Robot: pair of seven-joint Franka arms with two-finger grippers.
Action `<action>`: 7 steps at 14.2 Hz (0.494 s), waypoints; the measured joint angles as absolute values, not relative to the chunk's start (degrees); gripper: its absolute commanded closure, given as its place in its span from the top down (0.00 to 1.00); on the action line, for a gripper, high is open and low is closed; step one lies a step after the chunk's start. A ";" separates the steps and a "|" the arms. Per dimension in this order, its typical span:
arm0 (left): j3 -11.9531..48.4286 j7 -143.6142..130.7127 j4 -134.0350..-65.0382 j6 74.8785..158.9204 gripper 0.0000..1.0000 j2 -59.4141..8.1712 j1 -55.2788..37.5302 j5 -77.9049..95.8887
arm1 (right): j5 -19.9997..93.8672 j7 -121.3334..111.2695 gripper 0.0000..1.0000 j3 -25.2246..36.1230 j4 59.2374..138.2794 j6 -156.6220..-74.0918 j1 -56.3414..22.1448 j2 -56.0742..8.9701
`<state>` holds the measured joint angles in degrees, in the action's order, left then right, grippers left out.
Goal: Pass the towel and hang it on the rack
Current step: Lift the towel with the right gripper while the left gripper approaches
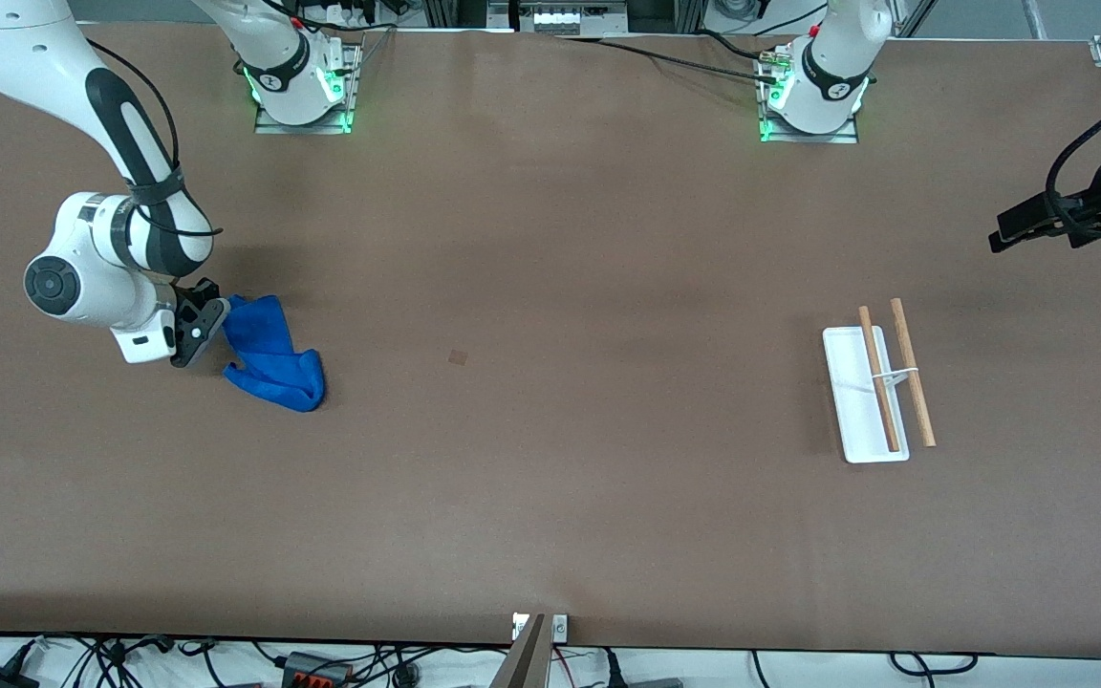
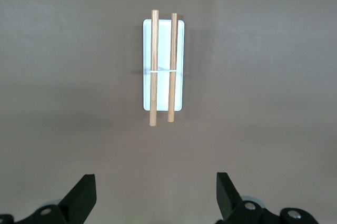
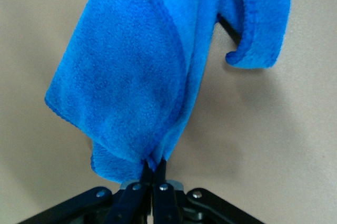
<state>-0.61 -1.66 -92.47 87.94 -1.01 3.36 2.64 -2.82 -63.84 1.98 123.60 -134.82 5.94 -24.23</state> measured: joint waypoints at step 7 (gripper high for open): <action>-0.69 -1.58 -92.47 87.54 1.00 -1.48 5.14 2.64 | 6.58 -62.72 0.00 1.59 110.98 -117.07 5.79 -16.06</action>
<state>-0.69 -1.58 -92.47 87.54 -1.48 5.14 2.64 6.58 -62.72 1.59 110.98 -117.07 5.79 -16.06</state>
